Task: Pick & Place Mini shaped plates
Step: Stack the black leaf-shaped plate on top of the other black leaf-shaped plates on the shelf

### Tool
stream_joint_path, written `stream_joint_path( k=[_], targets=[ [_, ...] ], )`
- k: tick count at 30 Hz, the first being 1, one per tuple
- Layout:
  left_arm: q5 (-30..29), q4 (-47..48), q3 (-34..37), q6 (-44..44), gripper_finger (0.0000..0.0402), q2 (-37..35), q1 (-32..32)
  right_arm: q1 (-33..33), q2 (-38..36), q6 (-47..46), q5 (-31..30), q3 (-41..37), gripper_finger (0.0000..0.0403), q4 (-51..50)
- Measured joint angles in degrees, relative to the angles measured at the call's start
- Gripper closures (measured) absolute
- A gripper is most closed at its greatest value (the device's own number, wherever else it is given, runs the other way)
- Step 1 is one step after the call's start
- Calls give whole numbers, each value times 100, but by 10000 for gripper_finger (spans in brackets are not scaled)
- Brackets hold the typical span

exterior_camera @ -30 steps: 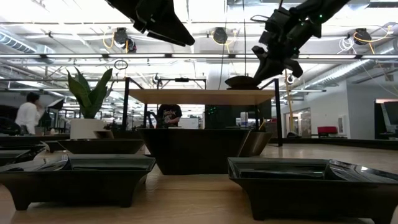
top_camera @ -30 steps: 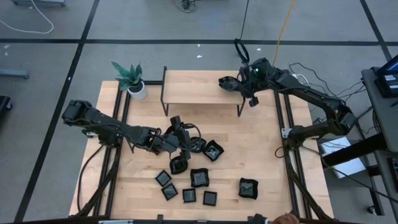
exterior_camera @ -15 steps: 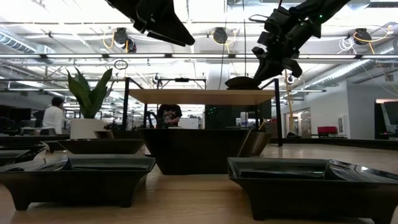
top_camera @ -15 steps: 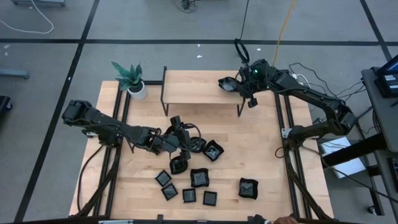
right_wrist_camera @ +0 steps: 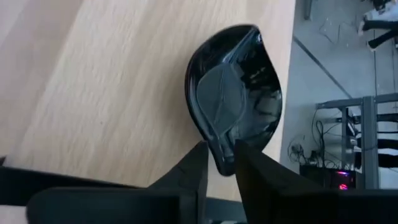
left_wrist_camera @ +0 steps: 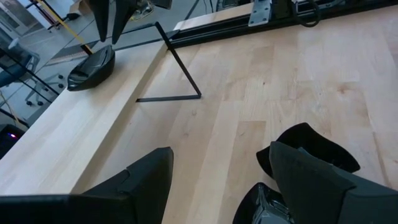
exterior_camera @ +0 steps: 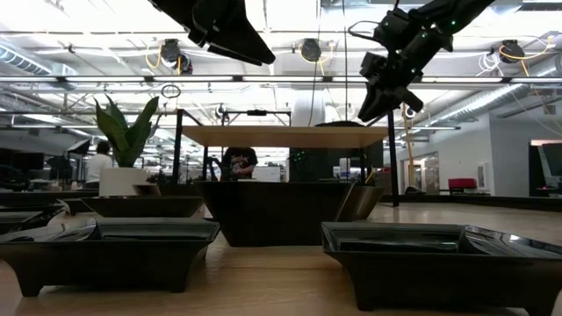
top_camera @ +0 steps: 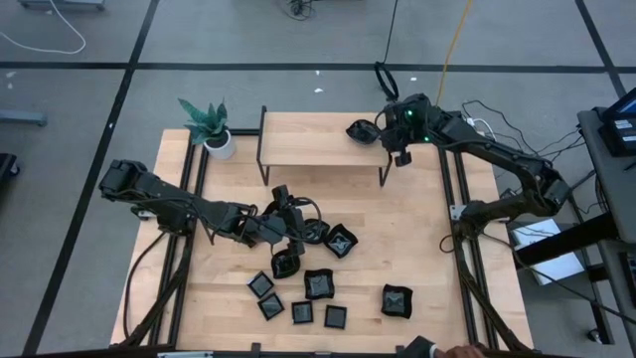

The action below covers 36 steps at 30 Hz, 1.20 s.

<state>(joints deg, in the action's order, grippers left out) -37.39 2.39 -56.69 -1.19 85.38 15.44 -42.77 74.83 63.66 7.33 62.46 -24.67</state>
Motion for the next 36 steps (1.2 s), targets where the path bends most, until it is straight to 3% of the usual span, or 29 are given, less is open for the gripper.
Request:
stream_joint_path(
  k=[9,12,16,19,23,32,36],
  targets=[
    [2,2,0,0,133,0,0,289,-279,-788,13,0,323,376],
    [35,10,0,69,133,0,2,474,-463,-2325,16,0,323,671],
    [734,84,0,224,133,0,2,644,-670,-4376,219,0,317,760],
    [1081,127,0,288,133,0,24,801,-717,-4662,1165,-59,306,574],
    [1070,183,0,272,133,0,81,1222,-717,-5117,2248,-586,293,1384],
    [1094,350,0,433,133,0,204,2318,-713,-4944,2215,-1812,268,3287],
    [1093,440,0,524,133,0,199,2789,-713,-4946,1473,-2152,268,3548]
  ],
)
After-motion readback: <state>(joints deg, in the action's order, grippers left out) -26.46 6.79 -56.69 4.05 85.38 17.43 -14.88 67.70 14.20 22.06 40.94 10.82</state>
